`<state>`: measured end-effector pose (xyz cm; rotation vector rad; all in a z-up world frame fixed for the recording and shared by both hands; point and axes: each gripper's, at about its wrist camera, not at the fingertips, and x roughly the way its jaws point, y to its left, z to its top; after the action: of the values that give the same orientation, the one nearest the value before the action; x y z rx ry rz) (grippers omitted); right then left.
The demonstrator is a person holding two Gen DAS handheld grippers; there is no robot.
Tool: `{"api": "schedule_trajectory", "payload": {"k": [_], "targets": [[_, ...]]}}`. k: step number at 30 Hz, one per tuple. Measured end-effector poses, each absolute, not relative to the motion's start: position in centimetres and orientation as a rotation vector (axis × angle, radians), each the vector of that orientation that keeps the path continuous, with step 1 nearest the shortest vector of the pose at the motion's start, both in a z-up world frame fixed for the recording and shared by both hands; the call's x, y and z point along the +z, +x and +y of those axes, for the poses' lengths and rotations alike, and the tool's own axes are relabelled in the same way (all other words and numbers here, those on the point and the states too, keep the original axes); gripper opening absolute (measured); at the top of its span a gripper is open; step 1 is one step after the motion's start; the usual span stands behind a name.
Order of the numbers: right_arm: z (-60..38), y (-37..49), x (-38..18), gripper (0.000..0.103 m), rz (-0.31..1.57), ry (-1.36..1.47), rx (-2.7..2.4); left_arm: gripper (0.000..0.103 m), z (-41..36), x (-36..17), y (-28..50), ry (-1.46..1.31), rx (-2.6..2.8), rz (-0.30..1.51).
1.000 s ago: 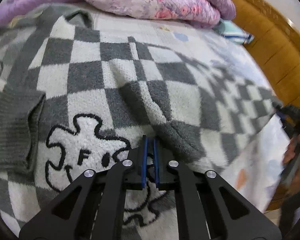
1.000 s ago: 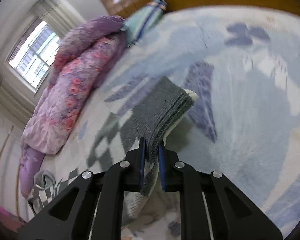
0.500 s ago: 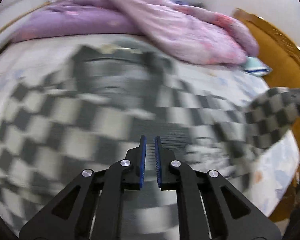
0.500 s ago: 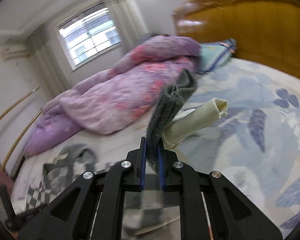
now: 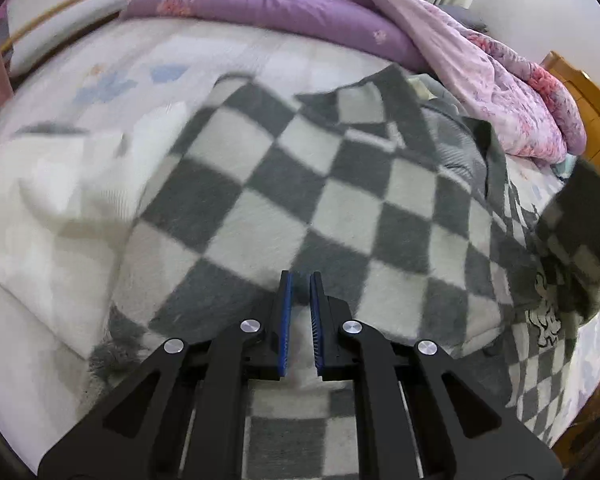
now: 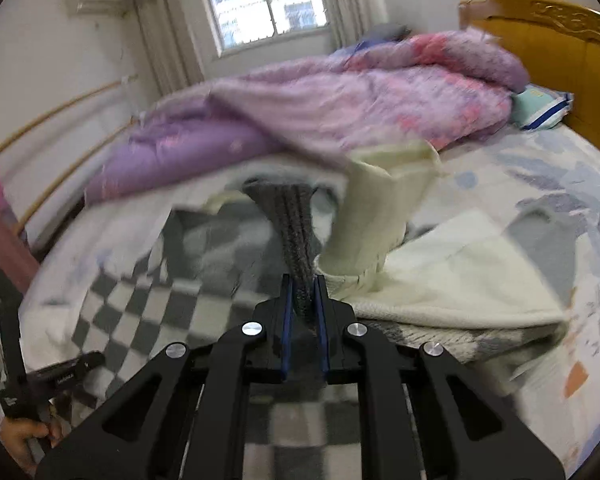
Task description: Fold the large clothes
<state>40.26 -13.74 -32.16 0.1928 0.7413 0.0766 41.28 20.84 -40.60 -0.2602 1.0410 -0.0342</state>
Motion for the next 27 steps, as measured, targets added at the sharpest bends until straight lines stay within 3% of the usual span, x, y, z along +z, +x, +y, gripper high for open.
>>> {"api": "schedule_trajectory", "payload": {"k": [4, 6, 11, 16, 22, 27], "targets": [[-15.0, 40.1, -33.5, 0.009, 0.72, 0.231, 0.029, 0.013, 21.2, -41.0, 40.9, -0.259, -0.06, 1.035], [-17.3, 39.8, -32.6, 0.008, 0.669, 0.274, 0.012, 0.019, 20.9, -40.9, 40.9, -0.255, -0.074, 1.03], [-29.0, 39.7, -28.0, 0.007, 0.516, 0.431, -0.141, 0.02, 19.8, -41.0, 41.4, -0.274, -0.067, 1.028], [-42.6, 39.9, -26.9, 0.007, 0.46, 0.511, -0.299, 0.02, 18.7, -40.9, 41.7, -0.269, -0.061, 1.021], [-57.0, 40.0, -32.6, 0.007, 0.533, 0.632, -0.459, 0.02, 17.6, -41.2, 42.6, -0.248, -0.018, 1.019], [-62.0, 39.1, -38.4, 0.007, 0.644, 0.655, -0.542, 0.02, 16.6, -41.1, 43.2, -0.216, 0.015, 1.02]]}}
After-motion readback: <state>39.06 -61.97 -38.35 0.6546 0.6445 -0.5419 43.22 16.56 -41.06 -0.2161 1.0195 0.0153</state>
